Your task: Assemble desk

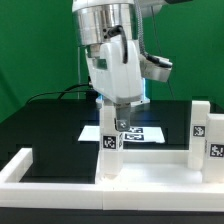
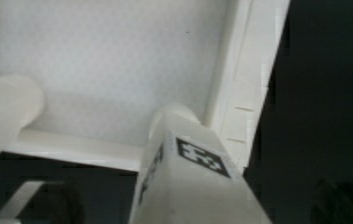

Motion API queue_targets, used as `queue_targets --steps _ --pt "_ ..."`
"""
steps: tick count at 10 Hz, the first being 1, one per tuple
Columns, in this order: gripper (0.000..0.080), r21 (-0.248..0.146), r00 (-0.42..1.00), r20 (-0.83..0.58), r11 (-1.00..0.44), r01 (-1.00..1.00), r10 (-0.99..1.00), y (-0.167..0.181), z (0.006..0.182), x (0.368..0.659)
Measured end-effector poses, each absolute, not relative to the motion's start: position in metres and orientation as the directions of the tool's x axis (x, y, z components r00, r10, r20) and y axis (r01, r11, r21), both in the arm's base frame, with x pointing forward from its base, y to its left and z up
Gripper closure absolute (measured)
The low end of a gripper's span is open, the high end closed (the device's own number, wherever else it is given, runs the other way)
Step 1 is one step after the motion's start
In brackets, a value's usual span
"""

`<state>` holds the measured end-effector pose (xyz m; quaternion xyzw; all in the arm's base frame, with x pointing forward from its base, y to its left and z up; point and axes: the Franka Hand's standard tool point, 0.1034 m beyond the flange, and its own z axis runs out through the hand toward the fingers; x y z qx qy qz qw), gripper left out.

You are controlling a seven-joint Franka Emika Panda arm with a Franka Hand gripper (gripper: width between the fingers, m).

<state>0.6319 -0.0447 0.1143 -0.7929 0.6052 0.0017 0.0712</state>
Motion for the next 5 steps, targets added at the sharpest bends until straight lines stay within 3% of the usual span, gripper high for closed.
queue_targets --steps 3,5 --pt "0.0150 -0.123 0.445 -0.064 -0.436 -0.892 -0.893 -0.0451 0.1141 0.6317" --pt "0.0150 -0.104 0.698 -0.016 -0.694 -0.713 -0.715 -0.0389 0.1121 0.6303"
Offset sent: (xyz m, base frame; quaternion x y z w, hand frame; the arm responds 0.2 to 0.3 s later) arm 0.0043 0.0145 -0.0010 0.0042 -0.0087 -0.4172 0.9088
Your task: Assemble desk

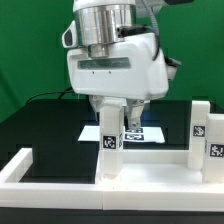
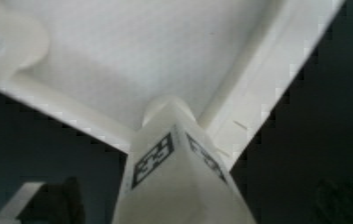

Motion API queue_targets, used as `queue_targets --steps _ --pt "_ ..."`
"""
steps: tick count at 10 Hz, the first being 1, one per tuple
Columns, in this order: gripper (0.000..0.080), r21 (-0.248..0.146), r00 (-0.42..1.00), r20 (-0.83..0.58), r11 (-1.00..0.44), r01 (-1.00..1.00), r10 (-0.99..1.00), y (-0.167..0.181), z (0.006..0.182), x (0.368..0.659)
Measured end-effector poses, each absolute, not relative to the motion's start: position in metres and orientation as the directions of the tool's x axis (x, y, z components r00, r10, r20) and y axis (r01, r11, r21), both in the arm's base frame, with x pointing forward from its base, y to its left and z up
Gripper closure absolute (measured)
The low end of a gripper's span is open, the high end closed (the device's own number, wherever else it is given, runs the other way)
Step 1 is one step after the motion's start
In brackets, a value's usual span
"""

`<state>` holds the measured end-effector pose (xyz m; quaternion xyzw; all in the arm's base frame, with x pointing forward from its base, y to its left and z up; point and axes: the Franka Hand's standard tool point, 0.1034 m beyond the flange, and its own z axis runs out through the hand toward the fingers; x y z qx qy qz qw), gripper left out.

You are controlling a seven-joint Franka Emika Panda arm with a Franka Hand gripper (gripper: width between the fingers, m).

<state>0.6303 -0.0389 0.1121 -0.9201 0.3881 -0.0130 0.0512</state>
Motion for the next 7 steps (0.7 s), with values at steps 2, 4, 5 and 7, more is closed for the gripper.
queue_targets --steps 2,4,5,7 --pt "0.0150 -0.100 0.761 -0.005 -0.757 -0.645 -0.648 -0.0407 0.1113 0.6296" --pt "0.0162 -0.100 0.744 -0.008 -0.740 -0.665 -0.668 -0.0406 0.1112 0.6296" --pt "0.0348 -0.100 0.737 -0.009 -0.733 -0.673 -0.676 -0.0406 0.1112 0.6296" --pt "0.0508 -0.095 0.639 -0.024 -0.634 -0.767 -0.769 -0.0422 0.1105 0.6283"
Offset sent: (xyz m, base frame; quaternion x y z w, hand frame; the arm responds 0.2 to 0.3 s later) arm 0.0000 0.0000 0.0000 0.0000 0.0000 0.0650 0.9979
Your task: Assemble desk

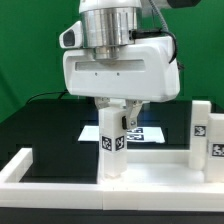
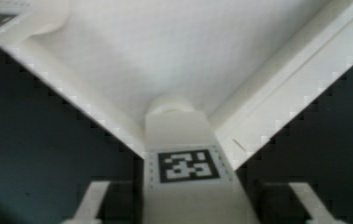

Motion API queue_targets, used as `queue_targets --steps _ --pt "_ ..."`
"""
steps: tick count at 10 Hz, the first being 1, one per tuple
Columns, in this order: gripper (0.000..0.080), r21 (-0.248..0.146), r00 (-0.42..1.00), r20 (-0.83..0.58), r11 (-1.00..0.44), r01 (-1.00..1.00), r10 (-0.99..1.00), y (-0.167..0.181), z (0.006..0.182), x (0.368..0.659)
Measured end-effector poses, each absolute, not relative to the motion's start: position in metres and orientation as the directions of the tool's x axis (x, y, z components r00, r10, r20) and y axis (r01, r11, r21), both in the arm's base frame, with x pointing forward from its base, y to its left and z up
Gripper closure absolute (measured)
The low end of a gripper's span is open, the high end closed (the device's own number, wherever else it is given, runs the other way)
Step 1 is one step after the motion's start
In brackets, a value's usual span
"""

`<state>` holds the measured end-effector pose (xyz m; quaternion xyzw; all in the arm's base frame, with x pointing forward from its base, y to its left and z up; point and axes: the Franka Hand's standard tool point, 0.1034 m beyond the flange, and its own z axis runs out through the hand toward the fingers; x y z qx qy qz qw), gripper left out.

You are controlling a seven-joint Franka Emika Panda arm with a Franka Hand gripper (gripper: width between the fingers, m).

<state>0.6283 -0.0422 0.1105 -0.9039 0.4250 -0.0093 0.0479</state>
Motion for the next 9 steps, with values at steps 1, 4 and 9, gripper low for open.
queue_targets --steps 1,4,9 --pt "0.0508 -0.093 0.579 -0.031 -0.574 -0.813 -0.815 -0.0417 0.1103 0.6283" --pt "0.0509 -0.082 0.275 -0.067 -0.270 -0.959 -0.959 -0.0409 0.1093 0.6305" --pt "0.0509 -0.083 -0.300 -0.147 0.314 -0.946 -0.942 -0.0390 0.1082 0.6376"
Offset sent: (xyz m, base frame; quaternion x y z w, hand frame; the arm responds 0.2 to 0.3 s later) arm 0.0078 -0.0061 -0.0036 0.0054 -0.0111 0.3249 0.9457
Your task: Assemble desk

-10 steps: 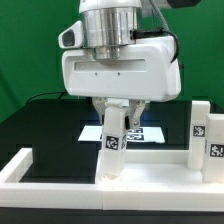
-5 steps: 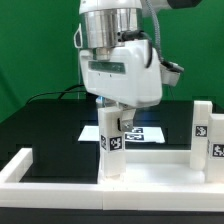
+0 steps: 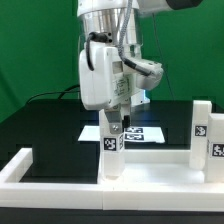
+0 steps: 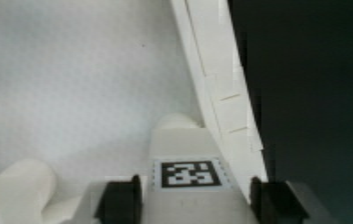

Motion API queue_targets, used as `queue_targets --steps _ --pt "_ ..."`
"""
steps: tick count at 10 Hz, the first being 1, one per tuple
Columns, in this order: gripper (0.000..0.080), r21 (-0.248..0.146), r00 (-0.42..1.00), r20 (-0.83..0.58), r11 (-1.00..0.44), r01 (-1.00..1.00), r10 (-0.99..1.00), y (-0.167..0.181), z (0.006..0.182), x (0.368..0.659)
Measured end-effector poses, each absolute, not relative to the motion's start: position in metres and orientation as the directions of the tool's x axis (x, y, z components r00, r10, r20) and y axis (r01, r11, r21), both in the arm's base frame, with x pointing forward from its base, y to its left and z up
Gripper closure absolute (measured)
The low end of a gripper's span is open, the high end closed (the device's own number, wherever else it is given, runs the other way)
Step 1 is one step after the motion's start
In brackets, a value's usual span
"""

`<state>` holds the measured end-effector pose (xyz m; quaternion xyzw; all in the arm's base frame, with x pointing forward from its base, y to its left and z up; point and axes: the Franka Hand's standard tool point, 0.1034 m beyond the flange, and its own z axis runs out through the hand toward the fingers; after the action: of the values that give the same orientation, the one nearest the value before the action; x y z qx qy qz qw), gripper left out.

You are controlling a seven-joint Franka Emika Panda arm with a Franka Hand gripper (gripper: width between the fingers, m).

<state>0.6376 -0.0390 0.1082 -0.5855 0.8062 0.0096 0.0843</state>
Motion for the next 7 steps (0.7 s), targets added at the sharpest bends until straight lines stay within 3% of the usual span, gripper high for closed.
queue_targets --steps 3,4,5,6,7 --pt "0.0499 -0.088 -0.244 -0.142 0.257 -0.962 -0.959 -0.0386 0.1080 0.6370" --pt "0.0310 -0.091 -0.032 -0.135 0.045 -0.995 -0.990 -0.0383 0.1095 0.6347" --pt "0.0310 -0.082 0.117 -0.141 -0.106 -0.991 -0.983 -0.0335 0.1120 0.6323" --pt "0.0185 -0.098 0.203 -0.133 -0.191 -0.977 -0.970 -0.0324 0.1135 0.6319" --pt "0.0185 -0.119 0.277 -0.111 -0.264 -0.957 -0.955 -0.0356 0.1134 0.6301"
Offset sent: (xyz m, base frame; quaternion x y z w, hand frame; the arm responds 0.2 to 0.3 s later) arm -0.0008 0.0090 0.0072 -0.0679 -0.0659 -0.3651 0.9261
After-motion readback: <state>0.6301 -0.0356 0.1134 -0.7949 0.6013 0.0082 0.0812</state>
